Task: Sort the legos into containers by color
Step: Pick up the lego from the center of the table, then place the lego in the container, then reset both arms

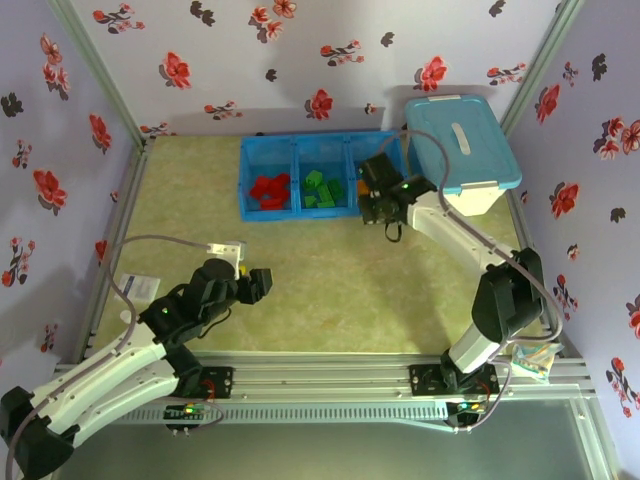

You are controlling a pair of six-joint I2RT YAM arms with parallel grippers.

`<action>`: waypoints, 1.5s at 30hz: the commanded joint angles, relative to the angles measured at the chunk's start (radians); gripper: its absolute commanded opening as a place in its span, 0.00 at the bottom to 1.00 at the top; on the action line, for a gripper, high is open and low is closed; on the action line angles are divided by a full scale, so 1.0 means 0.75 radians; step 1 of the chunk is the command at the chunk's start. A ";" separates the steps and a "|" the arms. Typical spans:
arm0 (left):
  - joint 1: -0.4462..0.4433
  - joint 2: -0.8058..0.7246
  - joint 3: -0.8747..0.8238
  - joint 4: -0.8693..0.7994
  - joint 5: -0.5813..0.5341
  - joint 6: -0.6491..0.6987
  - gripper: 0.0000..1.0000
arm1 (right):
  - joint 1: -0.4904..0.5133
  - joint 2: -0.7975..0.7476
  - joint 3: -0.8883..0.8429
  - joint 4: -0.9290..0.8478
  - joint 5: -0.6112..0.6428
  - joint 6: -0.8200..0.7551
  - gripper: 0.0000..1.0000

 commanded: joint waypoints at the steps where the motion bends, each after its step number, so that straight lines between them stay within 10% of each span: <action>1: 0.002 -0.014 0.047 -0.029 -0.052 0.035 0.67 | -0.070 0.024 0.135 -0.052 -0.010 -0.061 0.20; 18: 0.048 0.005 0.060 -0.006 -0.086 0.080 0.66 | -0.237 0.550 0.752 -0.180 -0.069 -0.094 0.28; 24: 0.079 0.006 0.085 -0.021 -0.086 0.109 0.66 | -0.246 0.635 0.909 -0.243 -0.069 -0.092 0.78; 45: 0.137 0.045 0.288 -0.115 -0.380 0.303 0.83 | -0.241 -0.483 -0.258 0.426 0.064 -0.137 0.95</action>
